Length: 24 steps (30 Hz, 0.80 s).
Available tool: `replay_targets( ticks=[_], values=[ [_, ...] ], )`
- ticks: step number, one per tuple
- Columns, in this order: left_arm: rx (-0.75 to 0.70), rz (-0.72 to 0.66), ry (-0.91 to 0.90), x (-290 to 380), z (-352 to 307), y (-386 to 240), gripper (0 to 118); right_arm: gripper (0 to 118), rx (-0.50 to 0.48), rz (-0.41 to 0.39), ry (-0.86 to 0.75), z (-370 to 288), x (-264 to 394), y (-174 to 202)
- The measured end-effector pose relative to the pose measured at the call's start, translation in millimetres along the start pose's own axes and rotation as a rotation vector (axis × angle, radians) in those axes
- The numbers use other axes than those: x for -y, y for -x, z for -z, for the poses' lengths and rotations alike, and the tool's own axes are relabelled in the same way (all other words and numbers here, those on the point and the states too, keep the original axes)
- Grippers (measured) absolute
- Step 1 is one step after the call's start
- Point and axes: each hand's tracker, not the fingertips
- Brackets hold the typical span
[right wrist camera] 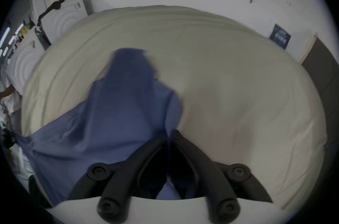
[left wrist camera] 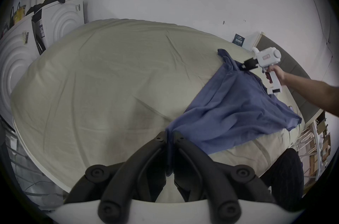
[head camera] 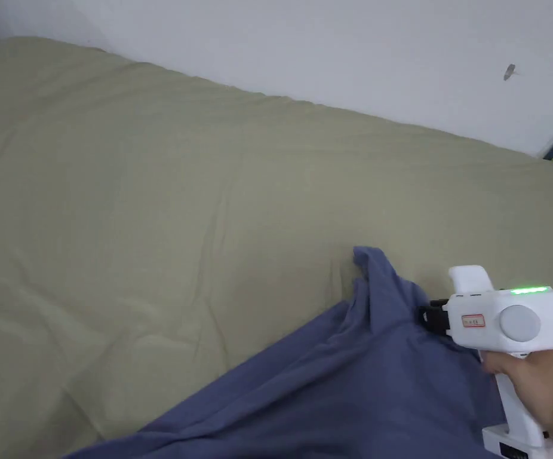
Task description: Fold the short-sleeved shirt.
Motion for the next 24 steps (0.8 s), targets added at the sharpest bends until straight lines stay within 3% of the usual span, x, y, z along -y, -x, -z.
replay_targets(
  ticks=[4,8,11,17,24],
  values=[
    [0.051,-0.033,-0.018,-10,8,0,2,2,0.033,-0.048,0.011,-29,20,25],
    [0.07,-0.098,-0.054,-23,-9,1,2,2,0.022,0.058,-0.17,-110,20,18],
    [0.081,-0.112,-0.131,-36,-23,14,2,2,0.043,0.06,-0.305,-206,16,19],
    [0.119,-0.017,-0.303,-139,-54,-22,0,2,0.093,0.082,-0.517,-378,-15,14],
    [0.149,-0.025,-0.53,-282,-112,-77,0,2,0.137,0.12,-0.754,-510,-69,-18]
  ],
)
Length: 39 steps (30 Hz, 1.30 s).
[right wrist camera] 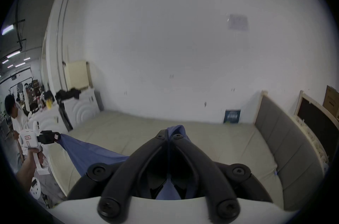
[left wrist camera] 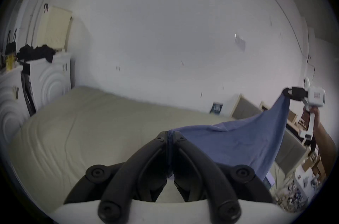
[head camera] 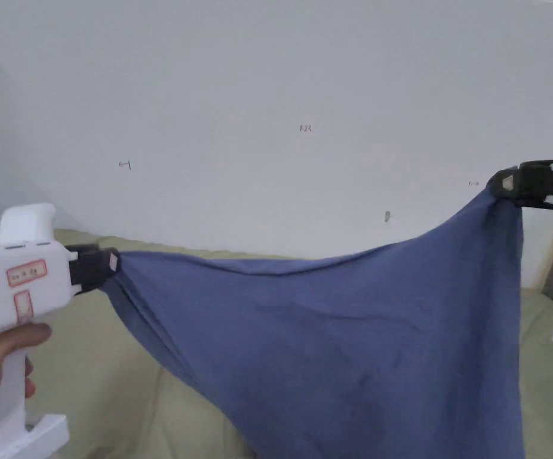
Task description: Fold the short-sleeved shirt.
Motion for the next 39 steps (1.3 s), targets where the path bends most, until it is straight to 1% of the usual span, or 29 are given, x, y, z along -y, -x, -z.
replay_targets(
  ticks=[3,6,7,9,10,12,14,15,16,17,18,19,22,24,25,27,29,31,33,34,35,38,39],
  values=[
    [-0.025,0.036,-0.067,-61,5,-17,0,2,0.033,-0.031,-0.085,-15,-43,4],
    [-0.035,0.027,-0.102,-113,23,-35,0,2,0.049,0.0,-0.166,-18,-79,2],
    [-0.044,0.011,-0.116,-130,28,-39,0,2,0.074,0.019,-0.186,1,-94,-20],
    [-0.073,0.011,-0.151,-158,36,-44,0,2,0.103,0.017,-0.232,8,-113,-23],
    [-0.089,0.021,-0.167,-168,36,-60,0,2,0.113,0.013,-0.257,12,-123,-24],
    [-0.115,0.035,-0.198,-186,46,-67,0,2,0.122,0.027,-0.271,27,-136,-26],
    [-0.17,0.123,-0.284,-195,62,-62,0,2,0.123,0.037,-0.275,43,-143,-28],
    [-0.236,0.159,-0.282,-197,69,-66,0,2,0.136,0.042,-0.27,50,-144,-26],
    [-0.257,0.151,-0.262,-199,78,-67,0,2,0.135,0.044,-0.263,59,-144,-28],
    [-0.24,0.134,-0.25,-200,84,-66,0,2,0.133,0.035,-0.259,67,-143,-28],
    [-0.23,0.116,-0.242,-203,95,-54,0,2,0.144,0.012,-0.261,74,-141,-26],
    [-0.221,0.1,-0.248,-199,101,-53,0,2,0.151,-0.013,-0.268,80,-136,-23],
    [-0.224,0.094,-0.214,-181,125,-50,0,2,0.133,-0.003,-0.242,103,-116,-27],
    [-0.235,0.106,-0.179,-163,140,-47,0,2,0.135,-0.014,-0.22,116,-92,-28],
    [-0.234,0.103,-0.159,-150,148,-44,0,2,0.138,-0.01,-0.211,123,-75,-29],
    [-0.216,0.078,-0.148,-117,161,-30,0,2,0.133,0.024,-0.203,128,-33,-30],
    [-0.223,0.073,-0.134,-70,170,-23,0,2,0.16,0.038,-0.194,139,10,-34],
    [-0.23,0.076,-0.157,-36,168,-22,0,2,0.163,0.034,-0.19,144,42,-40],
    [-0.217,0.062,-0.133,-22,168,-18,0,2,0.158,0.036,-0.185,142,59,-44],
    [-0.212,0.051,-0.132,-13,162,-17,0,2,0.148,0.05,-0.179,137,66,-46],
    [-0.212,0.047,-0.128,-8,157,-16,0,2,0.144,0.054,-0.181,118,69,-36],
    [-0.198,0.041,-0.117,6,131,-10,0,2,0.111,0.083,-0.173,85,86,-40],
    [-0.189,0.041,-0.122,11,121,-10,0,2,0.097,0.088,-0.169,77,93,-48]
  ],
)
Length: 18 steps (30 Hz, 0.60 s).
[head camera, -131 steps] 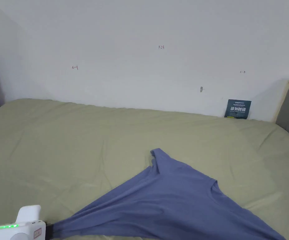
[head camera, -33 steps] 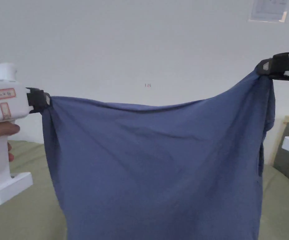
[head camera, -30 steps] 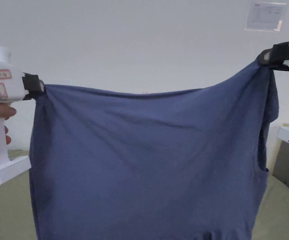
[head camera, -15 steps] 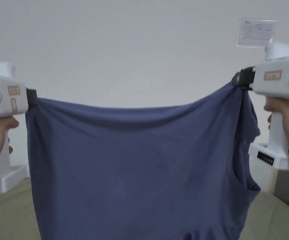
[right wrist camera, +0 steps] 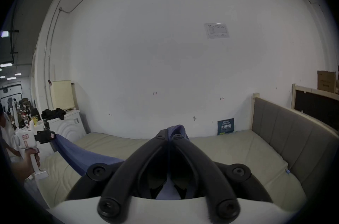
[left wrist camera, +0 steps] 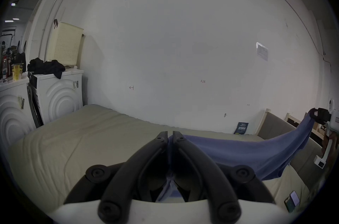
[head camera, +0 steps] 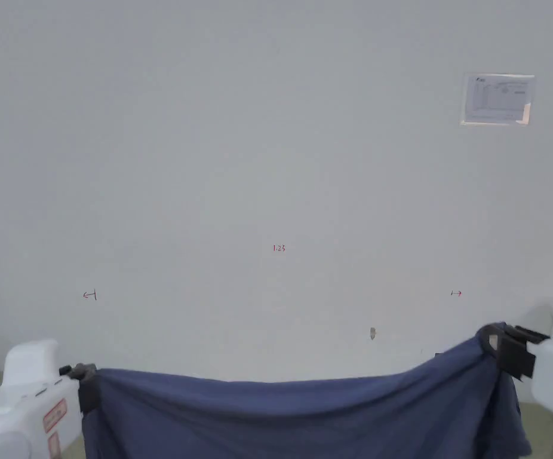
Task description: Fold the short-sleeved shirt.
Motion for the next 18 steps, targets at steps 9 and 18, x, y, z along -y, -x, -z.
replay_targets(
  ticks=[9,18],
  values=[
    [0.039,0.1,0.077,109,-181,29,0,2,-0.014,0.058,0.155,-174,109,2],
    [-0.015,0.172,0.527,293,-268,78,1,2,0.116,0.021,0.729,-271,337,6]
  ],
)
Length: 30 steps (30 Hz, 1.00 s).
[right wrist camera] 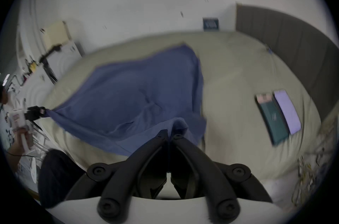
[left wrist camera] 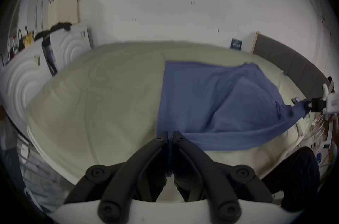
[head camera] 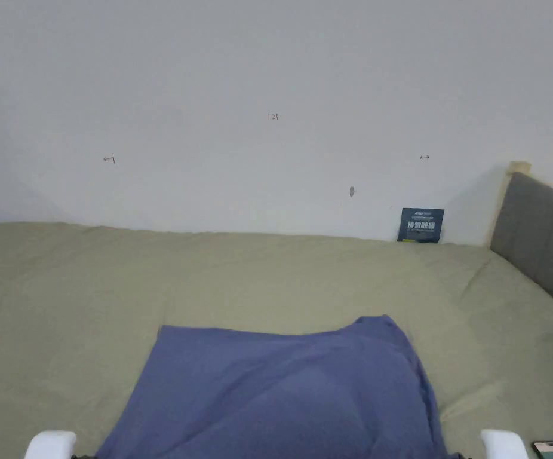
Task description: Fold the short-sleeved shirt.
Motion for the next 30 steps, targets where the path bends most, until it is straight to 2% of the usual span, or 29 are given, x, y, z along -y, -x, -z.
replay_targets(
  ticks=[2,3,4,5,6,7,8,10,12,13,14,15,16,17,18,19,20,21,23,26,27,28,29,30],
  values=[
    [0.007,-0.038,0.033,12,0,-2,7,2,0.001,0.031,0.035,21,20,-4],
    [0.008,-0.056,0.009,12,-2,-1,19,5,0.006,0.03,0.006,21,22,-3],
    [0.005,-0.066,-0.005,11,-3,-1,65,32,-0.01,0.053,-0.015,19,21,-4],
    [0.012,-0.078,-0.02,7,0,5,104,72,-0.023,0.078,-0.014,19,18,-5],
    [0.015,-0.092,-0.024,4,-2,6,118,107,-0.033,0.108,-0.01,0,12,-5],
    [0.018,-0.107,-0.038,0,-11,7,116,118,-0.057,0.104,-0.017,-8,10,-4],
    [0.037,-0.117,-0.123,-5,-30,3,115,118,-0.094,0.081,-0.061,-21,10,1],
    [0.093,-0.119,-0.153,-8,-62,-4,115,118,-0.121,0.031,-0.165,-67,13,20],
    [0.098,-0.085,-0.157,2,-96,-9,115,118,-0.134,0.035,-0.189,-101,26,34],
    [0.105,-0.081,-0.164,10,-102,-2,115,115,-0.141,0.044,-0.179,-113,33,35],
    [0.118,-0.081,-0.178,17,-112,-3,113,103,-0.134,0.056,-0.175,-122,39,38],
    [0.118,-0.084,-0.166,24,-119,-3,108,72,-0.125,0.066,-0.177,-130,45,42],
    [0.104,-0.091,-0.14,31,-120,-3,80,4,-0.117,0.077,-0.2,-136,55,48],
    [0.092,-0.099,-0.131,38,-130,-6,55,0,-0.111,0.083,-0.218,-142,62,54],
    [0.09,-0.103,-0.137,45,-130,-5,42,0,-0.101,0.09,-0.208,-142,66,58],
    [0.056,-0.1,-0.114,50,-126,-5,42,0,-0.079,0.11,-0.197,-141,70,63],
    [-0.001,-0.073,-0.074,54,-118,-6,1,0,-0.105,0.111,-0.174,-140,71,62],
    [-0.041,-0.018,-0.061,58,-110,-9,0,0,-0.157,0.117,-0.149,-138,71,63],
    [-0.007,-0.007,-0.019,56,-96,-3,0,0,-0.114,0.094,-0.145,-123,73,60],
    [-0.064,0.052,-0.003,52,-64,4,2,0,-0.101,0.083,-0.116,-110,70,54],
    [-0.056,0.055,0.005,50,-55,6,25,0,-0.097,0.094,-0.109,-108,69,53],
    [-0.066,0.073,0.018,47,-47,7,84,0,-0.089,0.107,-0.105,-106,68,52],
    [-0.048,0.077,0.051,46,-33,8,112,0,-0.084,0.117,-0.103,-105,67,51],
    [-0.026,0.095,0.089,46,-24,7,113,0,-0.081,0.124,-0.096,-101,66,49]
  ],
)
